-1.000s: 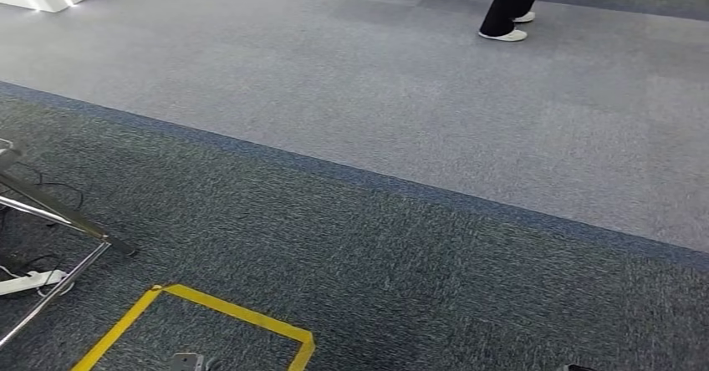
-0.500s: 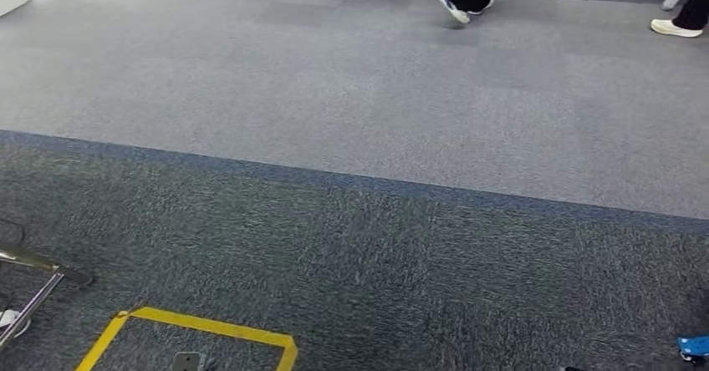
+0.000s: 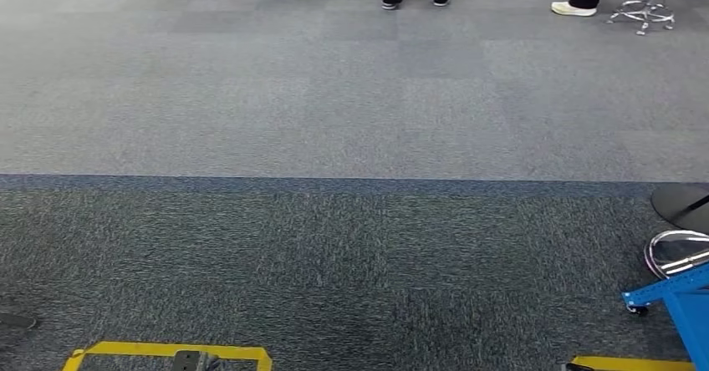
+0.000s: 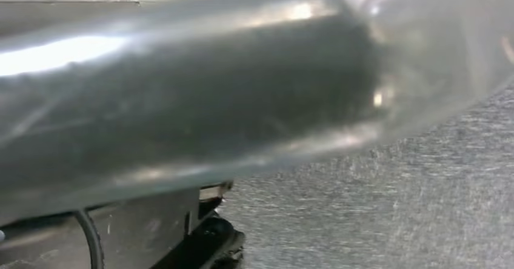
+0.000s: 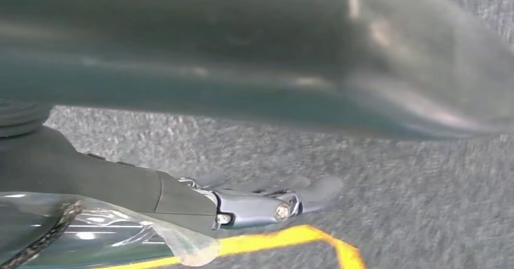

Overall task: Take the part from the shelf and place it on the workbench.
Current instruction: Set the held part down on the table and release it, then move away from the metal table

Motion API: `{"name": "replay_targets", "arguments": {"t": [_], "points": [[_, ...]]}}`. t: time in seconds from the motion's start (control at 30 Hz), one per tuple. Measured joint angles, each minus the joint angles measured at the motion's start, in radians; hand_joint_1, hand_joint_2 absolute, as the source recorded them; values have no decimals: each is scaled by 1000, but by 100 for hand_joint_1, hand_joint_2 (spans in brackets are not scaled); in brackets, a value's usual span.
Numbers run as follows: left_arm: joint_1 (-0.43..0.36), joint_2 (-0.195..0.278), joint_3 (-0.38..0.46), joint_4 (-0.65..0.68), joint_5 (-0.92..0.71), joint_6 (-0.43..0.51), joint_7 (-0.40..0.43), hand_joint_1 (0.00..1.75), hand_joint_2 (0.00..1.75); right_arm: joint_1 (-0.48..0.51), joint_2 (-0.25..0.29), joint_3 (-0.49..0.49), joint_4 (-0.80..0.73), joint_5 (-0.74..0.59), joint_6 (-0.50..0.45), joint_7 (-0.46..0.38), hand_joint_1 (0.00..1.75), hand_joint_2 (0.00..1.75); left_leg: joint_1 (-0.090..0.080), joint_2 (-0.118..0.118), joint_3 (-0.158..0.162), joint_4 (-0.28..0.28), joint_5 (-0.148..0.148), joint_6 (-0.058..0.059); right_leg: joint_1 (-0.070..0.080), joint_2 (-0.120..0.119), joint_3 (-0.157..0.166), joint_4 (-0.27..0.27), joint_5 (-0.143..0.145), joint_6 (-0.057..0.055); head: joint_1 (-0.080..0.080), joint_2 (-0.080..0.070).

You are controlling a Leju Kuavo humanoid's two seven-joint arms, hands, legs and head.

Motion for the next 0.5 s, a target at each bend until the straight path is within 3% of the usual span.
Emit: {"name": "replay_targets", "arguments": {"t": [0.07, 0.13, 0.2, 0.23, 0.33, 0.4, 0.43, 0.5], "points": [[-2, 1, 1, 0, 0, 0, 0, 0, 0, 3, 1, -3, 0, 0, 0, 0, 0, 0, 2, 15, 3, -18, 3, 0, -4, 18, -9, -2, 7, 12, -3, 0], [-3, 0, 1, 0, 0, 0, 0, 0, 0, 6, 1, -5, 1, 1, 0, 0, 0, 0, 6, 42, 11, -40, 15, -1, -1, -17, -28, 21, -11, 20, -1, 0], [-2, -1, 1, 1, 0, 0, 0, 0, 0, 2, 1, -6, 1, 1, 0, 0, 0, 0, 8, 66, 15, -51, 21, -1, 2, -75, -63, 86, -54, 28, 3, 0], [-2, -1, 1, 1, 0, 0, 0, 0, 0, 0, 1, -6, 1, 1, 0, 1, 0, 0, 7, 73, 15, -51, 21, 0, 1, -88, -76, 112, -71, 31, 4, 0], [-1, -1, 1, 1, 0, 0, 1, 0, 0, -2, 1, -6, 1, 1, -1, 1, 0, 0, 7, 81, 14, -51, 21, 0, -1, -94, -93, 148, -88, 34, 3, 0], [-1, -2, 2, 2, 1, 2, 4, 0, 0, -4, 1, -7, 1, 1, -4, 2, 0, 0, 7, 106, 14, -51, 19, -2, -7, -104, -111, 194, -99, 43, 3, 0], [-2, -1, 4, 3, 2, 4, 8, 0, 0, -5, 1, -9, 1, 1, -7, 4, 0, 0, 9, 130, 14, -47, 15, -9, -14, -127, -85, 158, -83, 53, 3, 0], [-6, 2, 6, 5, 1, 7, 13, 0, 0, -10, 5, -15, 1, -2, -13, 12, 0, 0, 9, 173, 14, -35, 3, -26, -21, -160, -10, 44, -34, 56, 2, 0]]}}
